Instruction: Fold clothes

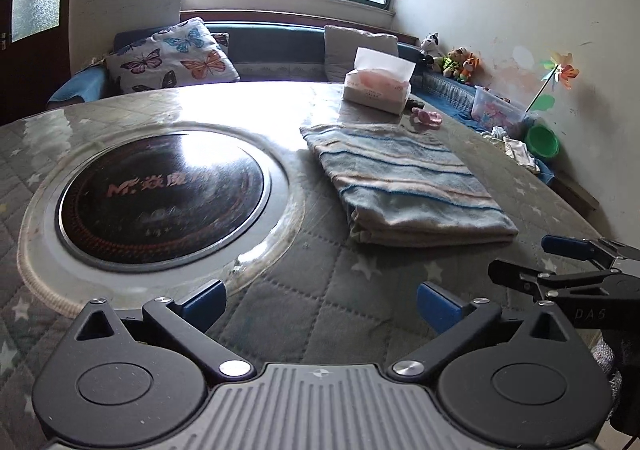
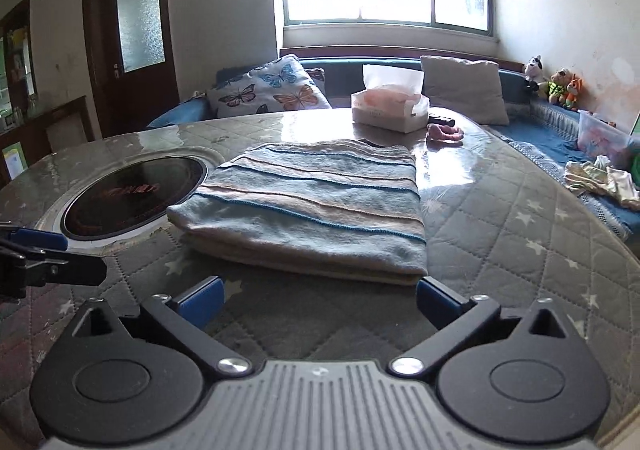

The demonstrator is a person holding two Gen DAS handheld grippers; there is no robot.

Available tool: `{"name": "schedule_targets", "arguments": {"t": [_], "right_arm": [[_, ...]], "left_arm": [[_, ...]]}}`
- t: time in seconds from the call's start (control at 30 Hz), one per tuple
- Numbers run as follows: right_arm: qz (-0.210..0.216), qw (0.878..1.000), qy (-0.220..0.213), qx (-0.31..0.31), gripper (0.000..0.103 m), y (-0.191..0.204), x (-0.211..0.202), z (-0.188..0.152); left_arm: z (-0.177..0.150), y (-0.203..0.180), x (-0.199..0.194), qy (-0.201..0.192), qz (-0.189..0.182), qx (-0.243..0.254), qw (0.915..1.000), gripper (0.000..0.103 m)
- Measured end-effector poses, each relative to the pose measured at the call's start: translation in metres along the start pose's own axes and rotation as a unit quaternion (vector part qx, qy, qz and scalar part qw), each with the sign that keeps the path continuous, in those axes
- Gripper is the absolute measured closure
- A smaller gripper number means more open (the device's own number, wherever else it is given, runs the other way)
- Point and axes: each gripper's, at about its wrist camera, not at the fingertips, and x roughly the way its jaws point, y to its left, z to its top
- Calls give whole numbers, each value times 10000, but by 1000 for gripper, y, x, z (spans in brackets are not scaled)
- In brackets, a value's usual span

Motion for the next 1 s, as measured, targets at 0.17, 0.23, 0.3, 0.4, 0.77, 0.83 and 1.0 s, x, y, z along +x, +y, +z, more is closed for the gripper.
{"name": "schedule_targets", "arguments": {"t": [0.17,0.23,0.3,0.4,0.77,0.83,1.0], "right_arm": [[-66,9999,8,143,0,5,-5,-6],[-98,9998,24,170,0,7,-7,-9],[-129,9997,38,181,0,8,-9,-11],[-176,9996,58,197,0,11,-12,-14],[-306,9992,127,205,0,16,-18,-22],[-324,9992,126,207,0,16,-19,-23],[-326,9991,113,241,0,16,-21,-24]], "left_arm": [[-10,2,-9,3,99,-51,9999,0],[-13,2,-11,30,139,-72,9999,0],[-16,2,-12,51,205,-53,9998,0],[-20,0,-15,41,219,-37,9997,0],[-27,-8,-21,52,256,29,9997,0],[-28,-10,-22,45,263,44,9996,0],[-30,-12,-23,52,287,53,9996,0]]}}
